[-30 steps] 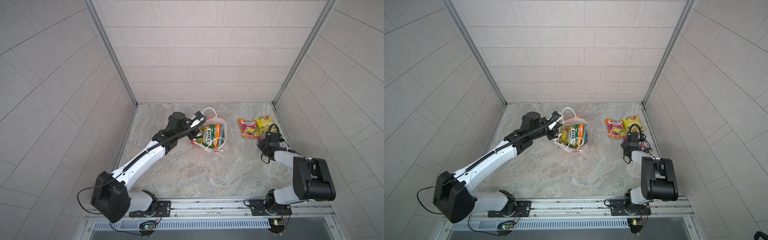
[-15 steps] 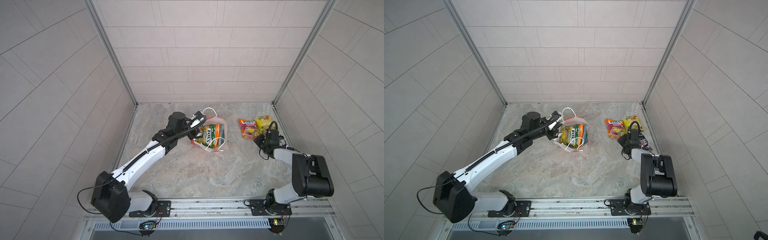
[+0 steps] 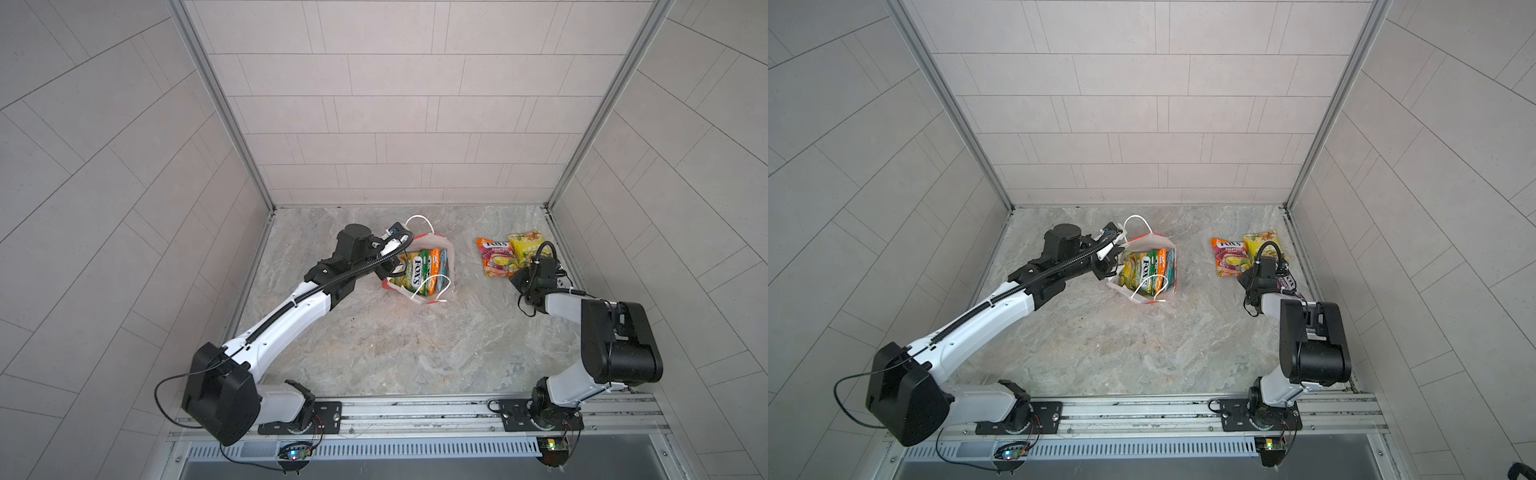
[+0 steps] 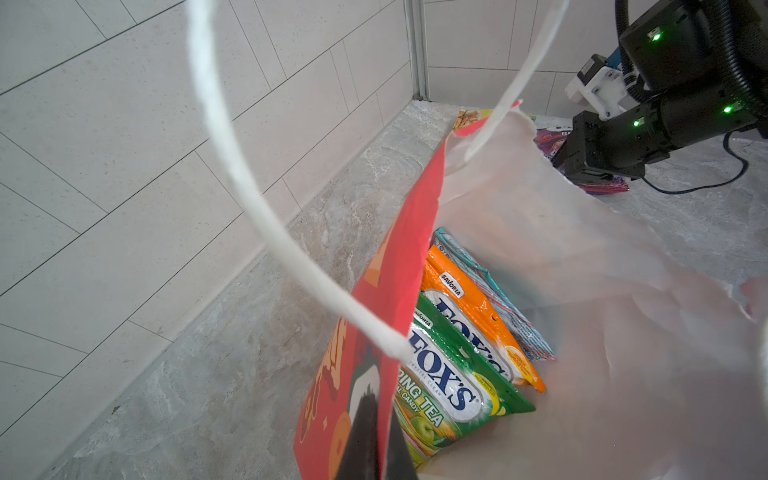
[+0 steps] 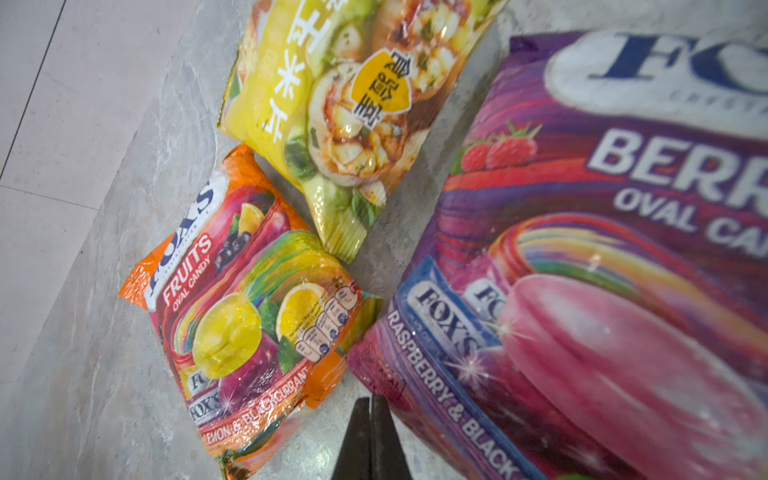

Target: Take the snacks out of the paper bag

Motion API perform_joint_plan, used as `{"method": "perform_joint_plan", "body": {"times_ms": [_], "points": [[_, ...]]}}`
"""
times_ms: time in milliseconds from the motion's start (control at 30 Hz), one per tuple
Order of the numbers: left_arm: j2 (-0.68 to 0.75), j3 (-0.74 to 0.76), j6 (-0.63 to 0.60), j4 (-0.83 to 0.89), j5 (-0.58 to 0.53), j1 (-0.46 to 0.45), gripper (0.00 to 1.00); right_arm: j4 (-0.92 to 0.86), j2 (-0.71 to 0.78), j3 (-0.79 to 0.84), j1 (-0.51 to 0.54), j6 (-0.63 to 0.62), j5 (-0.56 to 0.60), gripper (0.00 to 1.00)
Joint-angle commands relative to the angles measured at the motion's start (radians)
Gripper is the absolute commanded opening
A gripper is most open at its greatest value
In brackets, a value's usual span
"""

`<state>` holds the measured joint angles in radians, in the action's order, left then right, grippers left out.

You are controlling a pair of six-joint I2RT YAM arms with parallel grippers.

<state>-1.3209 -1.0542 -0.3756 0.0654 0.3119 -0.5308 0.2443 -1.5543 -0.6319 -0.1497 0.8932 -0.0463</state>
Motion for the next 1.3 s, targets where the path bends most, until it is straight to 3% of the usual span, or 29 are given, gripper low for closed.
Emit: {"method": "perform_joint_plan", "body": {"times_ms": [0,633,933,1067,1167,1267], "points": [[0.0,0.0,-0.01,0.017,-0.004,-0.005,0.0,0.011,-0.003,-0.006,-0.005,0.017,0.085,0.02],[-0.002,-0.001,-0.007,0.018,-0.002,-0.005,0.0,0.194,-0.088,0.086,-0.037,0.162,0.188,0.01],[0.004,-0.001,-0.01,0.02,-0.006,-0.005,0.0,0.159,0.008,0.103,-0.04,0.207,0.205,0.03],[0.01,-0.001,-0.009,0.023,-0.009,-0.005,0.0,0.065,0.125,0.071,-0.04,0.117,0.179,0.05],[0.014,0.002,-0.008,0.021,-0.008,-0.005,0.0,-0.008,0.197,0.019,-0.036,-0.053,0.106,0.05],[0.013,0.002,-0.003,0.015,0.001,-0.005,0.0,-0.113,0.206,-0.048,-0.034,-0.076,0.081,0.02]]}}
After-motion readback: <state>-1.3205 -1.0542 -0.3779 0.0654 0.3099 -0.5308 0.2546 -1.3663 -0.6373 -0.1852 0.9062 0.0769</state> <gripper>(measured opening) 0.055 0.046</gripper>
